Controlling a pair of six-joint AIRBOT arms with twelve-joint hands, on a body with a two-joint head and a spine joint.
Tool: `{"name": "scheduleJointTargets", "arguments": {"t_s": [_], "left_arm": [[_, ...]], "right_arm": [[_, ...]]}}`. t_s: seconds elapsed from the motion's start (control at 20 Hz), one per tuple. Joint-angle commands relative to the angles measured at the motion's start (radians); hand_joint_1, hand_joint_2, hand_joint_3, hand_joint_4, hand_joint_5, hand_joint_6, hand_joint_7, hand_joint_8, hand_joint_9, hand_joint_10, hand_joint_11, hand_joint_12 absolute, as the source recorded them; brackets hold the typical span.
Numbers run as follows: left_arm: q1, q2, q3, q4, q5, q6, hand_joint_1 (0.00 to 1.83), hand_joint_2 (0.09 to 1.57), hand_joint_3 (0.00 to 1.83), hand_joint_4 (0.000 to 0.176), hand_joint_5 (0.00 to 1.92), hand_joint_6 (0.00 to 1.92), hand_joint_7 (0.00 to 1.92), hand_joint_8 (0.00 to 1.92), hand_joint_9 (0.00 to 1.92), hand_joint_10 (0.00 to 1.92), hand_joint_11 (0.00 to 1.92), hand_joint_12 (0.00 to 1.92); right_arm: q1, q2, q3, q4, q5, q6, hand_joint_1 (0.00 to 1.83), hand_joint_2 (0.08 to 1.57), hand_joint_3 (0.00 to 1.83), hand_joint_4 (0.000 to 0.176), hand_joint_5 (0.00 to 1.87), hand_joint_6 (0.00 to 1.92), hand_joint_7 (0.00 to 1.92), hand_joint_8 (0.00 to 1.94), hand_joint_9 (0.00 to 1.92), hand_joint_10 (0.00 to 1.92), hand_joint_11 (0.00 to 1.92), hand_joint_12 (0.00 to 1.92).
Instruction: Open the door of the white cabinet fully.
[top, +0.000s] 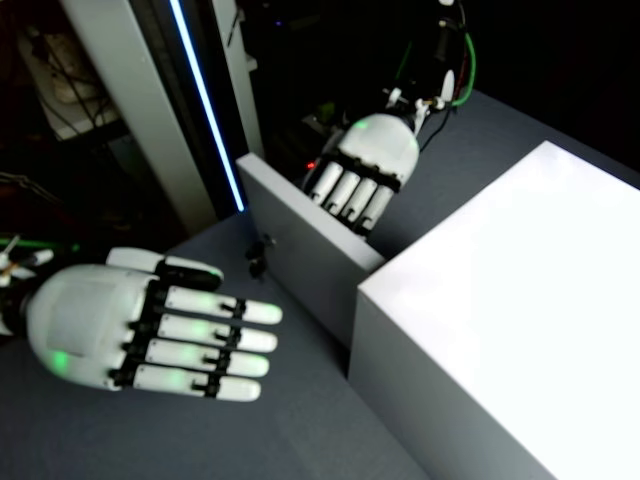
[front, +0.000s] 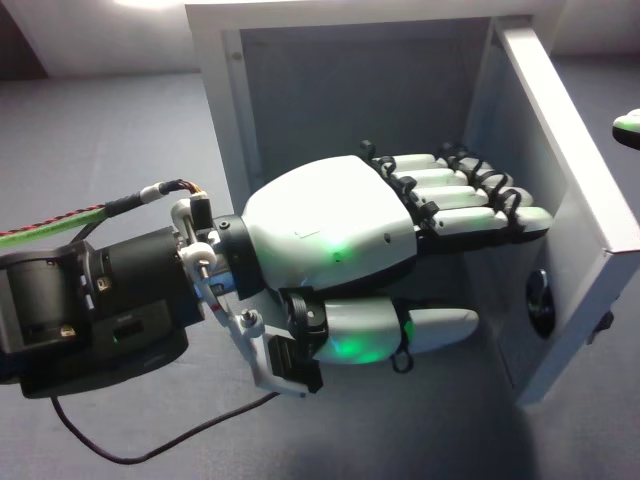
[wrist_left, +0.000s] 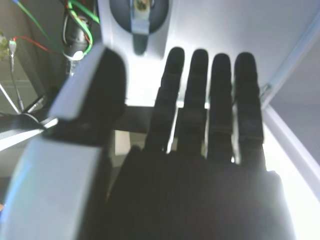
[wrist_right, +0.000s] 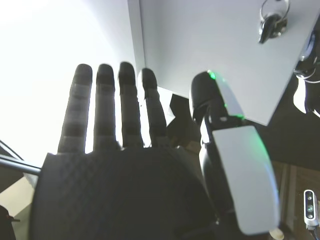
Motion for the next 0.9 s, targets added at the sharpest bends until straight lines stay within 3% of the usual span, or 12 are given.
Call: {"name": "scheduleJointTargets", "arguments": {"t_s": [0.0,0.1,0.2,0.4,0.55,0.6,0.65,0.75,0.85], "left_arm": [[-0.011,-0.004,0.0,-0.023,-0.121,-0.006,0.12,1.51,0.0,0.0,0.15,0.01,0.17,0.0,0.15,0.0,0.18,0.0],[-0.012,-0.009,0.001,-0.023,-0.129,-0.01,0.39,1.44,0.0,0.0,0.15,0.01,0.15,0.01,0.15,0.01,0.19,0.02],[-0.007,-0.004,0.001,-0.03,-0.139,-0.016,0.33,1.47,0.0,0.0,0.19,0.01,0.2,0.01,0.18,0.01,0.22,0.02],[0.024,0.044,-0.022,-0.061,-0.182,-0.028,0.63,1.37,0.0,0.0,0.18,0.01,0.16,0.01,0.15,0.01,0.22,0.02],[0.056,0.107,-0.055,-0.081,-0.198,-0.025,0.4,1.45,0.01,0.0,0.33,0.01,0.31,0.01,0.29,0.01,0.32,0.04],[0.071,0.13,-0.065,-0.094,-0.206,-0.02,0.36,1.47,0.01,0.0,0.33,0.0,0.31,0.0,0.29,0.0,0.31,0.03],[0.087,0.153,-0.077,-0.114,-0.215,-0.011,0.36,1.48,0.01,0.0,0.3,0.0,0.28,0.0,0.28,0.0,0.3,0.02],[0.143,0.2,-0.1,-0.179,-0.245,0.016,0.4,1.48,0.01,0.0,0.29,0.0,0.25,0.0,0.27,0.0,0.3,0.02],[0.203,0.247,-0.12,-0.242,-0.282,0.027,0.31,1.49,0.01,0.0,0.25,0.0,0.2,0.0,0.21,0.0,0.23,0.0]], "right_arm": [[0.015,0.0,0.005,0.034,0.119,0.007,0.43,1.37,0.0,0.023,0.28,0.0,0.27,0.0,0.21,0.0,0.17,0.01],[0.016,-0.001,0.005,0.034,0.119,0.008,0.46,1.38,0.0,0.014,0.28,0.0,0.27,0.0,0.21,0.0,0.15,0.0],[0.016,-0.001,0.005,0.034,0.119,0.009,0.47,1.37,0.0,0.022,0.29,0.0,0.27,0.0,0.2,0.0,0.14,0.01],[0.016,0.0,0.005,0.034,0.119,0.014,0.43,1.37,0.0,0.028,0.3,0.0,0.29,0.0,0.22,0.0,0.16,0.01],[0.016,0.0,0.005,0.035,0.119,0.023,0.45,1.39,0.01,0.013,0.3,0.0,0.29,0.0,0.21,0.0,0.14,0.0],[0.016,0.0,0.004,0.036,0.119,0.024,0.45,1.38,0.0,0.019,0.3,0.0,0.29,0.0,0.21,0.0,0.14,0.0],[0.015,0.0,0.004,0.039,0.119,0.024,0.46,1.38,0.0,0.001,0.32,0.01,0.3,0.01,0.23,0.01,0.16,0.01],[0.015,0.0,0.005,0.046,0.119,0.024,0.46,1.39,0.0,0.0,0.32,0.01,0.29,0.0,0.23,0.01,0.17,0.02],[0.015,0.0,0.005,0.048,0.119,0.024,0.47,1.38,0.0,0.005,0.33,0.0,0.3,0.0,0.24,0.0,0.19,0.02]]}}
